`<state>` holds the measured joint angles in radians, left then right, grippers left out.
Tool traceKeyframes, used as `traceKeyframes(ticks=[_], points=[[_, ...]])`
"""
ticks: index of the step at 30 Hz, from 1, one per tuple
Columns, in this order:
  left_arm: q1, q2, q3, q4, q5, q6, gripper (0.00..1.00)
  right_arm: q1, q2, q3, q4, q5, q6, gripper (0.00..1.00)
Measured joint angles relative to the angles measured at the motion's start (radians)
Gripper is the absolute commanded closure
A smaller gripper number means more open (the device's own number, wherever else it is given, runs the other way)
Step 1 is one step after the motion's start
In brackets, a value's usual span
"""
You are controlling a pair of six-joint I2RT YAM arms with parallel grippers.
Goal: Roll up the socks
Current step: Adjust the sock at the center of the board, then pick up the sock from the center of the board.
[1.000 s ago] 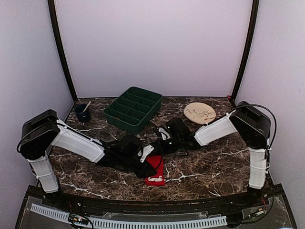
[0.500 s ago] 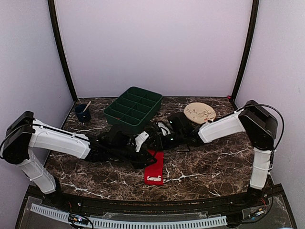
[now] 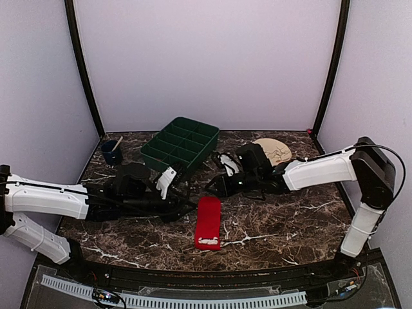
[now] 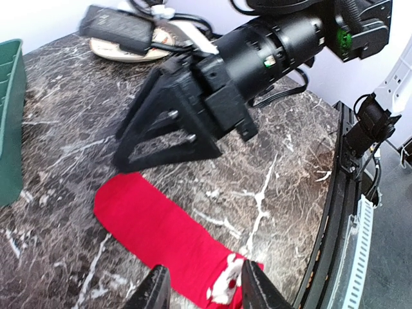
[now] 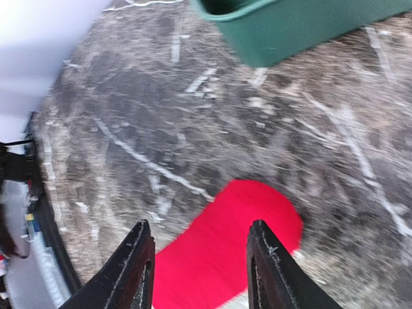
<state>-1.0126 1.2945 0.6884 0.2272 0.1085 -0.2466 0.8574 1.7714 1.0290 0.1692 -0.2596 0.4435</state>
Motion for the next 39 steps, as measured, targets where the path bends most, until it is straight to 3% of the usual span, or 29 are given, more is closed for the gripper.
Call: traceKeyframes(ticks=[11,19,27,39], points=[[-0.125,-0.129,-0.072,-0.121,-0.104,0.024,0.62,0.171,-0.187,-0.149,-0.168,0.348,-0.113,0.51],[-0.318,-0.059,-0.046,-0.236,-0.241,0.095,0.66,0.364,-0.311,-0.202,-0.307,0.586,-0.13,0.53],[-0.425,0.016,-0.021,-0.289,-0.306,0.139,0.71,0.559,-0.298,-0.202,-0.429,0.732,-0.156,0.53],[-0.432,-0.067,-0.099,-0.257,-0.38,0.115,0.73,0.71,-0.127,-0.158,-0.478,0.806,-0.235,0.52]])
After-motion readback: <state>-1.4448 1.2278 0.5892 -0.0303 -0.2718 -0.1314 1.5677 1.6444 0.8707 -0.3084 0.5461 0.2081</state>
